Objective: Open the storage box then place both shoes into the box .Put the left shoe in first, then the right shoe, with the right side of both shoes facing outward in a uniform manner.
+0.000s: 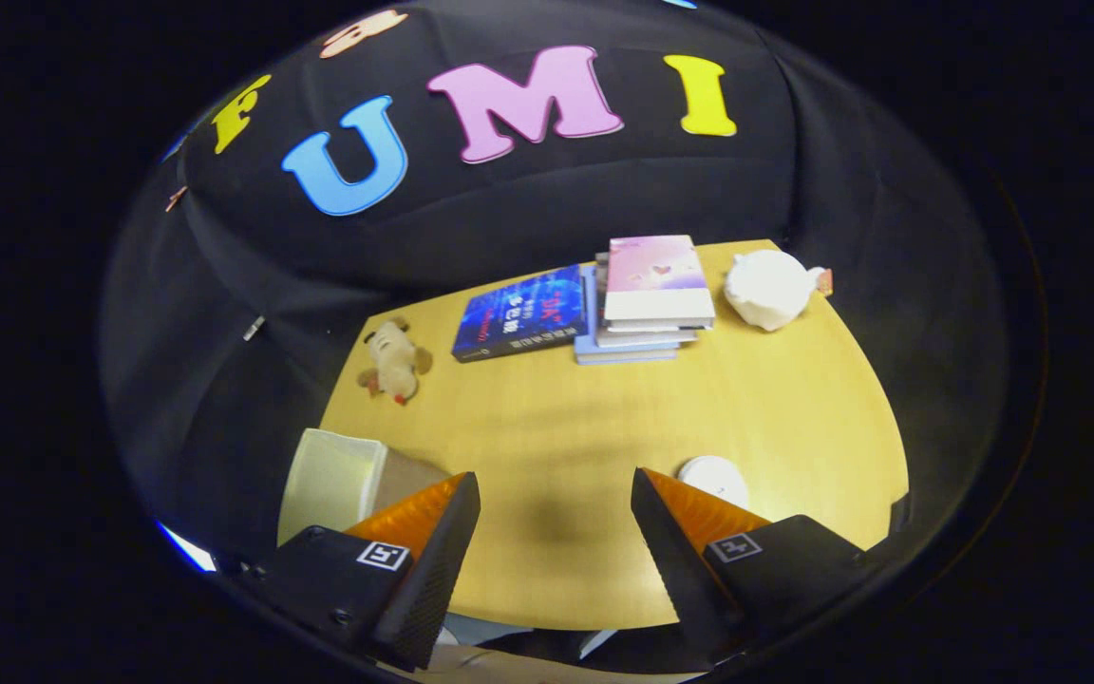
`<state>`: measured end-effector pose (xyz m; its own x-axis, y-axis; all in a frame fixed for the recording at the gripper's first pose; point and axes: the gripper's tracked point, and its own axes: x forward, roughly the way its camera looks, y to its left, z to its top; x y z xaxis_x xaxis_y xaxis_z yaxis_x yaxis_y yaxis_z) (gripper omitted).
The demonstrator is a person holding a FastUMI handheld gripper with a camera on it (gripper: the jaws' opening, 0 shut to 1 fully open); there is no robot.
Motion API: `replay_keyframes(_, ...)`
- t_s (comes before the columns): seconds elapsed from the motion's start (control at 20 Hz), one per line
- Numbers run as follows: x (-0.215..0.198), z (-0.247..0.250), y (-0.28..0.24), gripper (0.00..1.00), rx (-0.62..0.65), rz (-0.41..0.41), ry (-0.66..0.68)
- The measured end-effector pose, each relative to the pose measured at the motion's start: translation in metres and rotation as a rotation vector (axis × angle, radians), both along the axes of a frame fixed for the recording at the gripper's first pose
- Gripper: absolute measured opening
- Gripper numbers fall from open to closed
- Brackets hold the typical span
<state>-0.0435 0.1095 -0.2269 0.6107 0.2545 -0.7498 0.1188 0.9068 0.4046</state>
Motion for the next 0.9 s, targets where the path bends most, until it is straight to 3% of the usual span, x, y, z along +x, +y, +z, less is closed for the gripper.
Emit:
replay_keyframes(0.25,-0.044,-0.084,-0.087,0.98,-0.115,0.013,0.145)
replay_keyframes(0.4,-0.063,-0.141,-0.11,0.97,-0.134,0.038,0.236)
replay_keyframes(0.6,-0.078,-0.179,-0.091,0.92,-0.061,0.12,0.289)
replay_keyframes(0.9,-0.078,-0.226,-0.068,0.86,-0.024,0.182,0.353)
